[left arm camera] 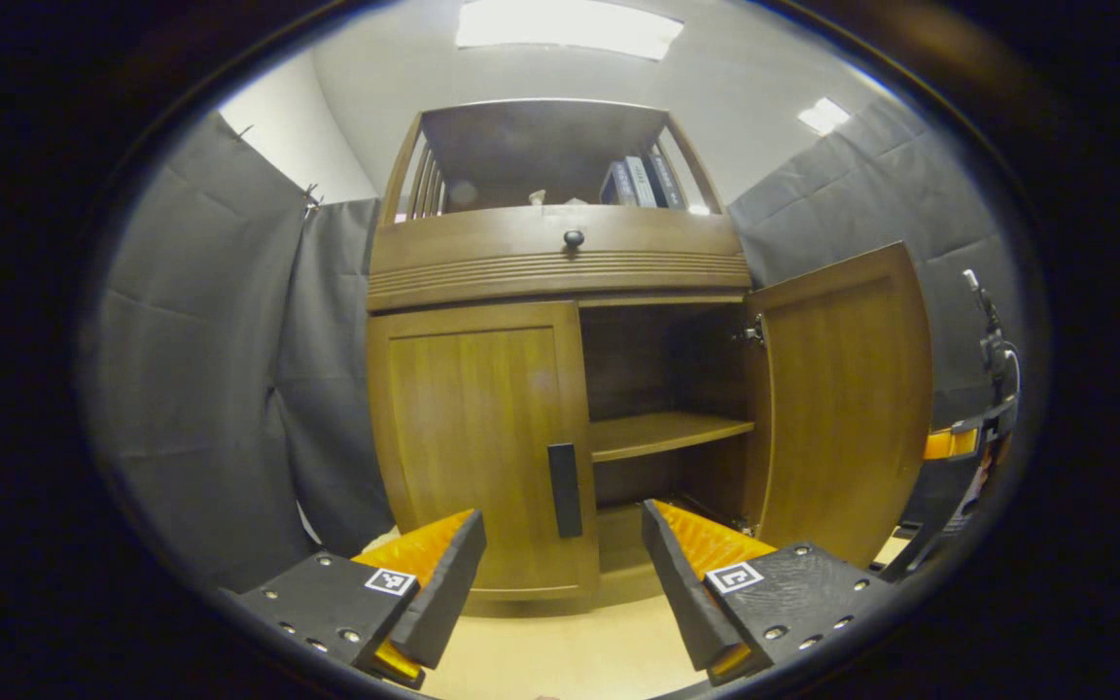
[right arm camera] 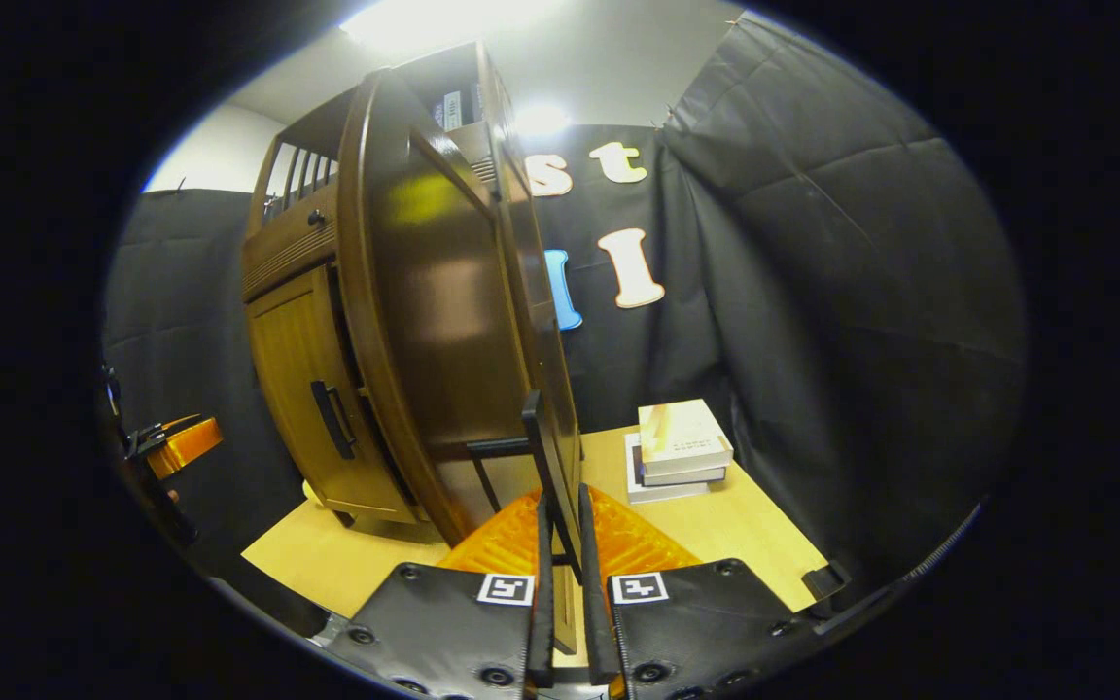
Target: Open the right door of the double-door shoe cabinet with the right hand, and open the left door with the left hand.
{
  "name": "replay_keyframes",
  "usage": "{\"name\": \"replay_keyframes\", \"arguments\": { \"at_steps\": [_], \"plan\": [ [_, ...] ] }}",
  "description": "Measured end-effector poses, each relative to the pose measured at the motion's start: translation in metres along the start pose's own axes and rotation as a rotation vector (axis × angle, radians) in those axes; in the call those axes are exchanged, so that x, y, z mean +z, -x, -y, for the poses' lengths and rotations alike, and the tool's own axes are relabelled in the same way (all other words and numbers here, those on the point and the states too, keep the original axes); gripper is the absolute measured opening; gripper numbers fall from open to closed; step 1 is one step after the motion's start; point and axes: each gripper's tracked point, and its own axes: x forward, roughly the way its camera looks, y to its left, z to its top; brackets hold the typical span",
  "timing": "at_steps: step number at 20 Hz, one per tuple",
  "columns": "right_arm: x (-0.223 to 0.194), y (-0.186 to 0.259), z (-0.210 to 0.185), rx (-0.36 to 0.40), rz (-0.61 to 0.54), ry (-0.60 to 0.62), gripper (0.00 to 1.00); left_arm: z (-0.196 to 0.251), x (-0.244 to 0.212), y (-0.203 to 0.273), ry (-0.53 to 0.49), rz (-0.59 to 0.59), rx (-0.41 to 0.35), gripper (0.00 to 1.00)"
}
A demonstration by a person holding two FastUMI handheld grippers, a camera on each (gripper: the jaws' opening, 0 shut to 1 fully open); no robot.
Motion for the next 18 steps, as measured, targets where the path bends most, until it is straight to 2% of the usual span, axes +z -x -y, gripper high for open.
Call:
{"name": "replay_keyframes", "arguments": {
  "at_steps": [1,2,3,6,10,14,18],
  "plan": [
    [-0.001,0.009,0.003,-0.007,-0.003,-0.013,0.28,0.001,-0.001,-0.002,0.007,-0.004,-0.007,0.93],
    [-0.004,0.018,0.007,-0.019,0.002,-0.019,0.47,0.003,-0.001,-0.006,0.012,-0.008,-0.015,0.94],
    [-0.004,0.025,0.009,-0.03,0.008,-0.016,0.41,0.004,0.0,-0.011,0.015,-0.01,-0.021,0.94],
    [0.001,0.044,0.021,-0.107,0.052,0.039,1.0,0.005,-0.002,-0.028,0.02,-0.008,-0.03,0.94],
    [0.022,0.073,0.028,-0.192,0.121,0.103,0.98,0.004,-0.012,-0.051,0.064,-0.025,-0.025,0.94],
    [0.038,0.089,0.028,-0.225,0.16,0.102,0.98,-0.001,-0.028,-0.079,0.11,-0.054,-0.003,0.94],
    [0.041,0.096,0.028,-0.244,0.167,0.094,0.98,-0.007,-0.038,-0.11,0.103,-0.073,0.018,0.94]
  ]
}}
